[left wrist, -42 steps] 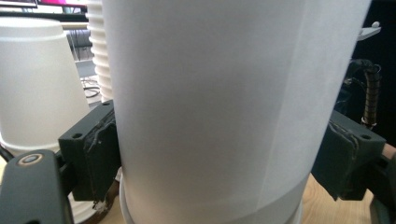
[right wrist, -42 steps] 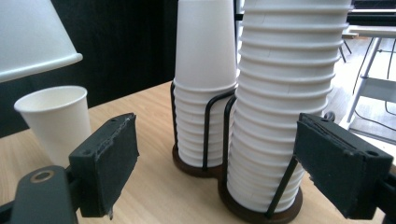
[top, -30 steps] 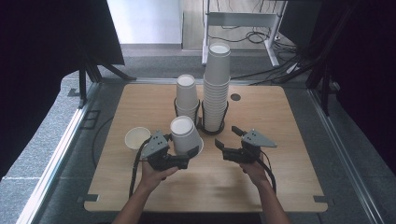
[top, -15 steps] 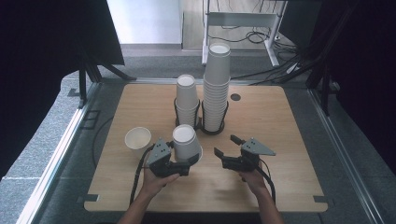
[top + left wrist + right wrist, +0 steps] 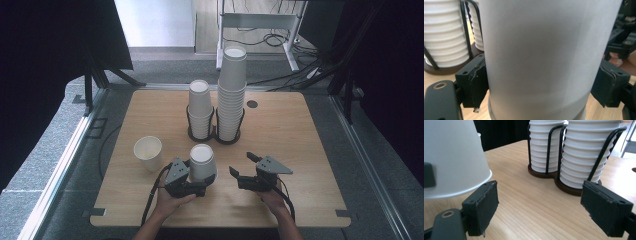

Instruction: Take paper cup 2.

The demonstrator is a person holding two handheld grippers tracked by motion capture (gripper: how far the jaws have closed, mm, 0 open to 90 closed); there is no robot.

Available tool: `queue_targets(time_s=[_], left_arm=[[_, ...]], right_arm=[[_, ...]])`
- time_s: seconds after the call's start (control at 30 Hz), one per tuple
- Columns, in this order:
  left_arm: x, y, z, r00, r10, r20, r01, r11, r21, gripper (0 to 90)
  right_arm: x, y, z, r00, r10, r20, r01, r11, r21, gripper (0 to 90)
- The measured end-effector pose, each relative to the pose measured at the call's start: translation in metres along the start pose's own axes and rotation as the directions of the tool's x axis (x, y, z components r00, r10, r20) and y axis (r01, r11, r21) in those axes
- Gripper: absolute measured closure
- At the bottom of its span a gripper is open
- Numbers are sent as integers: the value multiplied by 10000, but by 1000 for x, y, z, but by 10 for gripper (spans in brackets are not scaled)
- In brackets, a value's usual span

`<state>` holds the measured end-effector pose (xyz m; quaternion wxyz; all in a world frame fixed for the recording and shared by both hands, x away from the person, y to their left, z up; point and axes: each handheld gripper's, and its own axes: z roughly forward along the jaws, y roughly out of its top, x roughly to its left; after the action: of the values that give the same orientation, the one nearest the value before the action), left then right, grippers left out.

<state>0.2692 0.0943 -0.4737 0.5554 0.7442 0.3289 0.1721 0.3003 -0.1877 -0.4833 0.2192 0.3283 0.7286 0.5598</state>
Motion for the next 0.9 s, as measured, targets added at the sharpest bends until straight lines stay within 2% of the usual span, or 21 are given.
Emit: queue_targets(time_s=[0.23, 0.7, 0.9], left_arm=[[-2, -6, 3, 9999, 109, -82, -108, 9997, 211, 137], [-2, -11, 8, 9990, 389, -212, -377, 9979, 534, 137], [0, -13, 11, 9987, 424, -279, -404, 9970, 661, 137]], right_arm=[[3, -1, 1, 9998, 114, -168, -115, 9999, -44, 152], [16, 7, -2, 9987, -270, -440, 256, 9992, -313, 154], [19, 10, -5, 9984, -280, -481, 258, 9986, -457, 155]])
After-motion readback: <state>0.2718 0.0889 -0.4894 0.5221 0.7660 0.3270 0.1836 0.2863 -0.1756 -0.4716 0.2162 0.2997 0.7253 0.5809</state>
